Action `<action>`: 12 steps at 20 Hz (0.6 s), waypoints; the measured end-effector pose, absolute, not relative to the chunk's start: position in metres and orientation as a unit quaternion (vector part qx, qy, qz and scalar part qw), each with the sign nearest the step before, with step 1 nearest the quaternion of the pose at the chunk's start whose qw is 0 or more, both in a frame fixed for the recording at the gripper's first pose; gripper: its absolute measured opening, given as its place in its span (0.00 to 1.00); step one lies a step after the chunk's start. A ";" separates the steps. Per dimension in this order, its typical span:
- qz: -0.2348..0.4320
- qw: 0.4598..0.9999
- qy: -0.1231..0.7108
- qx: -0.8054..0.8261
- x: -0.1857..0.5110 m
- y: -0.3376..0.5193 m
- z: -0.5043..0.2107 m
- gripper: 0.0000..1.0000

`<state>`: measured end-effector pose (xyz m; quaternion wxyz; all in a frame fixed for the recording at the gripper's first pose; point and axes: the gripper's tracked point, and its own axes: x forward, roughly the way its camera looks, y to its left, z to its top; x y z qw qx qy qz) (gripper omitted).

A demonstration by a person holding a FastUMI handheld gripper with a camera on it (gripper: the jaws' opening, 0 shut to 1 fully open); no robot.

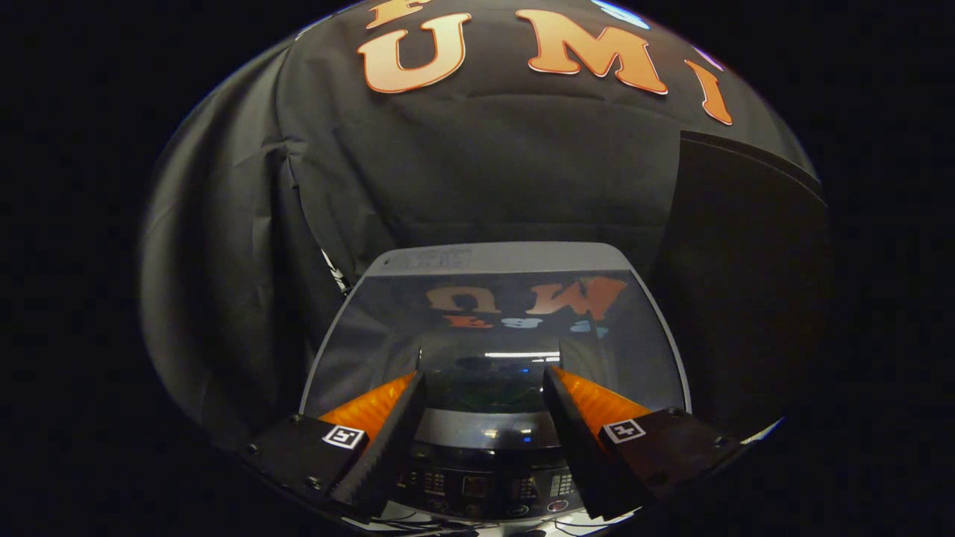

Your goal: Put the clothes into the washing machine and then close the washing machine lid.

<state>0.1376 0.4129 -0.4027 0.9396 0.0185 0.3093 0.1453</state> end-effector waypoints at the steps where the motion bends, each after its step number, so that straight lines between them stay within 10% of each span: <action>1: 0.146 0.940 0.309 0.018 0.139 0.413 -0.402 1.00; 12: 0.142 0.975 0.169 0.020 0.120 0.369 -0.213 0.99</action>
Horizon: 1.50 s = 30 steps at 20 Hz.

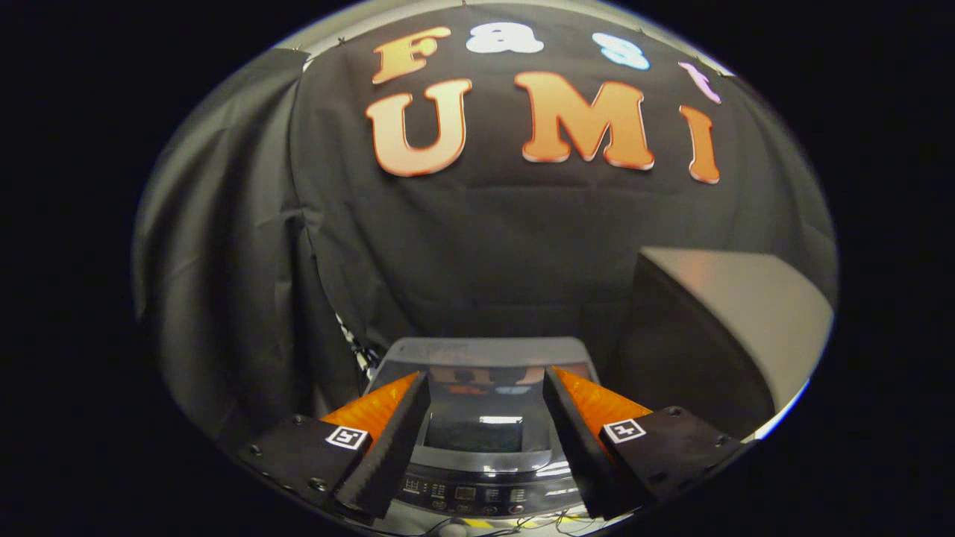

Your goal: Put the clothes into the washing machine and then close the washing machine lid.

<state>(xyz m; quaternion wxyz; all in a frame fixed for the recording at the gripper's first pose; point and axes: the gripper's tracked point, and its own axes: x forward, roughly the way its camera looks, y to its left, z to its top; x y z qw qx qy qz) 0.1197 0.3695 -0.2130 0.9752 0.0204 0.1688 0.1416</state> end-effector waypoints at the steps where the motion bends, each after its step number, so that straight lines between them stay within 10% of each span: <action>1: 0.130 0.980 0.150 0.016 0.115 0.360 -0.191 0.98; 13: 0.037 0.998 0.013 0.038 0.028 0.148 -0.029 0.98; 30: 0.051 0.998 -0.023 0.039 -0.032 0.030 -0.007 0.97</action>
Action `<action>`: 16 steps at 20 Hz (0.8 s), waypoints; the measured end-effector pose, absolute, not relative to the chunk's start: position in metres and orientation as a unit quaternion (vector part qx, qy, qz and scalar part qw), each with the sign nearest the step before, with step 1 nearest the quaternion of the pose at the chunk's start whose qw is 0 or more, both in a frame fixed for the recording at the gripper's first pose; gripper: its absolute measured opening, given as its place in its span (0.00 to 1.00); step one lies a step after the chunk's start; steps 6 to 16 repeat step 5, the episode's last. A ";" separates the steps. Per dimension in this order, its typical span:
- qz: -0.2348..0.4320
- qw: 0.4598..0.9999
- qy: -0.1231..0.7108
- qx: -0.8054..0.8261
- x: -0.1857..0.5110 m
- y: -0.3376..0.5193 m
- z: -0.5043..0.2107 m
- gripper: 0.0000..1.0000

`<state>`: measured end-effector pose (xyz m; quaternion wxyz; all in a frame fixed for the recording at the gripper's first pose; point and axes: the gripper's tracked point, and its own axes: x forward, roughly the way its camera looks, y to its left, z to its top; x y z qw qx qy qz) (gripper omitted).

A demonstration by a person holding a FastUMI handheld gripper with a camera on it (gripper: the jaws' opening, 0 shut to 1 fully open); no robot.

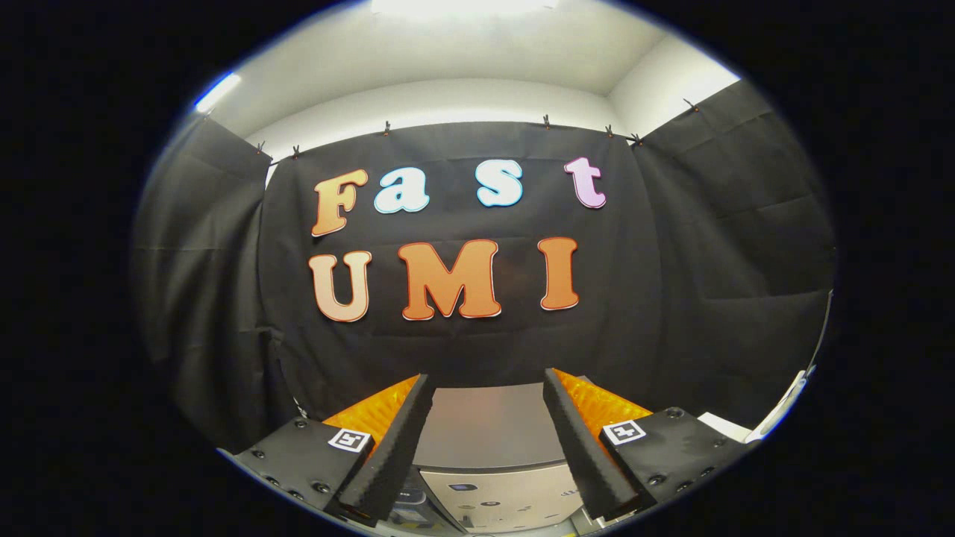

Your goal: Put the clothes into the washing machine and then close the washing machine lid.

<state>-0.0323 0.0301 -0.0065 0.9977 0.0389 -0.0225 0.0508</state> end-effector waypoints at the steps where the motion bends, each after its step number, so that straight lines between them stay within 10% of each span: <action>1: 0.054 0.998 -0.027 0.037 -0.033 0.031 -0.004 0.97; 16: 0.062 0.997 -0.024 0.043 -0.033 0.030 -0.006 0.97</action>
